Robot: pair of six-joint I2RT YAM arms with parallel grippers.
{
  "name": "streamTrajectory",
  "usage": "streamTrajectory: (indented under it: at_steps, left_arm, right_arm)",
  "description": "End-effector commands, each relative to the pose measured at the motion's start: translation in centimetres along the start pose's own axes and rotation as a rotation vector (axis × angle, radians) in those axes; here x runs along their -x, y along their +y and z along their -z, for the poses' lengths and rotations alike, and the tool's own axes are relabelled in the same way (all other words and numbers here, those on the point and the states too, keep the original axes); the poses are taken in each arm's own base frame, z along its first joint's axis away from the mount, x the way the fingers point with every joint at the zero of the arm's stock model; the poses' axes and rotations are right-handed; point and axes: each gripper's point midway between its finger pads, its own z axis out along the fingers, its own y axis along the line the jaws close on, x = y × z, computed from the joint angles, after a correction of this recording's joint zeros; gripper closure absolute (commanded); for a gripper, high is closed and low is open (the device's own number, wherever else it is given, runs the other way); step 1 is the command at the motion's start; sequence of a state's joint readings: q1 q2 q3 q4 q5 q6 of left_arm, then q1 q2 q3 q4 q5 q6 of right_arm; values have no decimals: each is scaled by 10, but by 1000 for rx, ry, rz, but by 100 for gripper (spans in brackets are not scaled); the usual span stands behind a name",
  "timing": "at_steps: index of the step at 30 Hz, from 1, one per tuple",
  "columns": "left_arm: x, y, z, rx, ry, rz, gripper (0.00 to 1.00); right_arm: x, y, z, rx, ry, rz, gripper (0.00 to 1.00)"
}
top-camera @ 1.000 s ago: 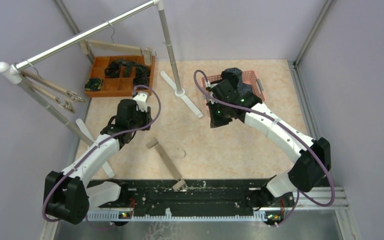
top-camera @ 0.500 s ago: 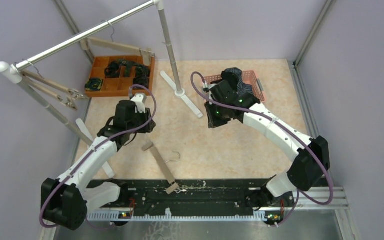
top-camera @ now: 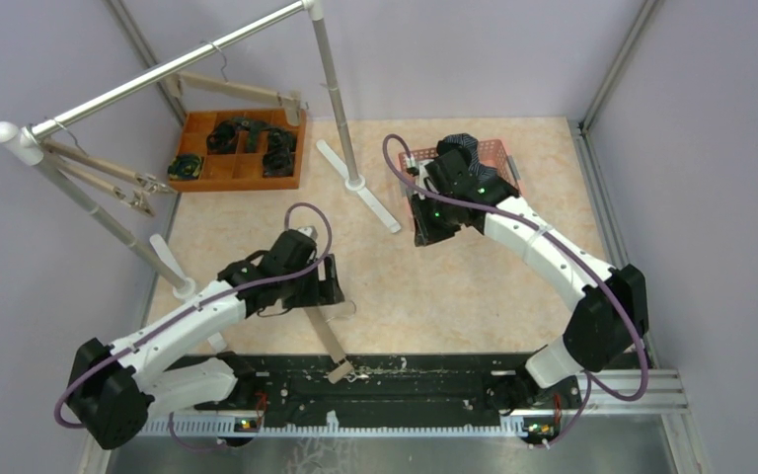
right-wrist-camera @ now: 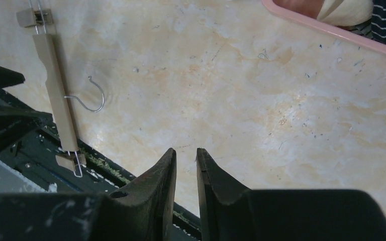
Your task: Remove the underwear clipped to the hanger
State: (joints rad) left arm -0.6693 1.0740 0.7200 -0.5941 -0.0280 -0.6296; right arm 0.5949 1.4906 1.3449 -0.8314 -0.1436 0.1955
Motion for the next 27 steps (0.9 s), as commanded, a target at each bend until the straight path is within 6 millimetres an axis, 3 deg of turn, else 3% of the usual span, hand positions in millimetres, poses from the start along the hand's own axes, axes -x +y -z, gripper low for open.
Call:
streamTrajectory:
  at_steps: [1,7,15,27]
  left_arm:
    - [-32,1,10,60,54,112,12]
    - [-76,-13,10,66,169,105,11]
    - [-107,-12,13,189,202,157,8]
    - [-109,12,-16,276,118,170,8]
  right_arm:
    - [13,14,5,100,-46,27,78]
    - [5,8,4,73,-35,28,78]
    - [4,5,14,54,-74,18,78]
    - [9,5,19,47,-100,26,78]
